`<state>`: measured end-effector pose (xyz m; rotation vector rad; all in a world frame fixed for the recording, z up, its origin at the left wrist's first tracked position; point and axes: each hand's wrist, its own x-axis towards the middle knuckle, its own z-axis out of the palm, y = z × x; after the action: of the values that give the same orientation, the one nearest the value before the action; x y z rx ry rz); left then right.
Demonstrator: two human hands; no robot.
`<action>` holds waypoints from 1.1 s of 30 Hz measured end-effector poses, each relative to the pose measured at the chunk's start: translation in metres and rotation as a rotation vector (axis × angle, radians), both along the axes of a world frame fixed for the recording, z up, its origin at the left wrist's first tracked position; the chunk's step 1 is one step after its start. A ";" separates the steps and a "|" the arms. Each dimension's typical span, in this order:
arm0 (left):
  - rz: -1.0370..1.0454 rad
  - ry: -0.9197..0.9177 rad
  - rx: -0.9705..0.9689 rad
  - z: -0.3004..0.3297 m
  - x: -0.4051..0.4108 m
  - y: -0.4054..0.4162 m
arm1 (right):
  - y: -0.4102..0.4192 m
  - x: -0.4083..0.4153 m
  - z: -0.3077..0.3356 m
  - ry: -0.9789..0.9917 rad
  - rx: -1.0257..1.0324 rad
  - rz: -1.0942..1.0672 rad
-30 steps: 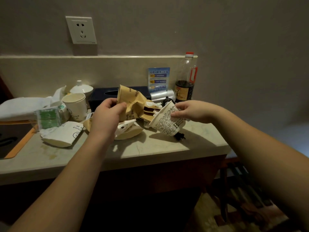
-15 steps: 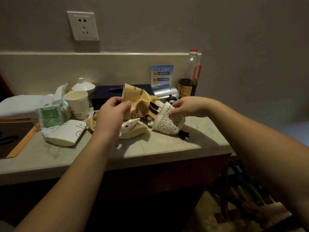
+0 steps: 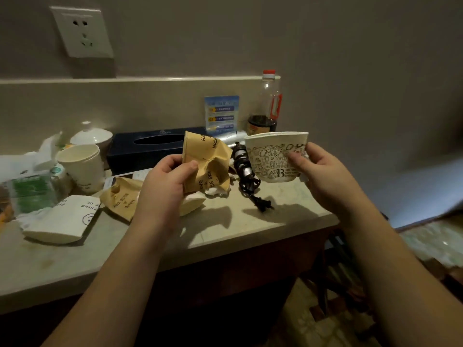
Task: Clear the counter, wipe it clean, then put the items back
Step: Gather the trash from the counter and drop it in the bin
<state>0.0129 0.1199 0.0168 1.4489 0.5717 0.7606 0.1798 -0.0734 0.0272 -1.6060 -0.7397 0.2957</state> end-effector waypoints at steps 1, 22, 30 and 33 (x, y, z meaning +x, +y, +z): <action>-0.018 0.005 0.009 -0.001 0.003 -0.006 | -0.005 -0.002 -0.008 0.030 0.050 -0.053; -0.453 0.385 -0.148 -0.126 0.111 -0.250 | -0.281 -0.001 -0.192 0.382 -0.078 -0.588; -0.568 0.844 -0.140 -0.252 0.157 -0.357 | -0.392 0.012 -0.307 0.596 -0.266 -0.668; -0.636 1.011 -0.144 -0.305 0.162 -0.388 | -0.422 0.016 -0.355 0.665 -0.372 -0.672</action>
<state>0.1749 -0.2684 -0.2880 1.6888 0.8196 -0.5618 0.1954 -0.4957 -0.3276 -1.8473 0.3890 0.4508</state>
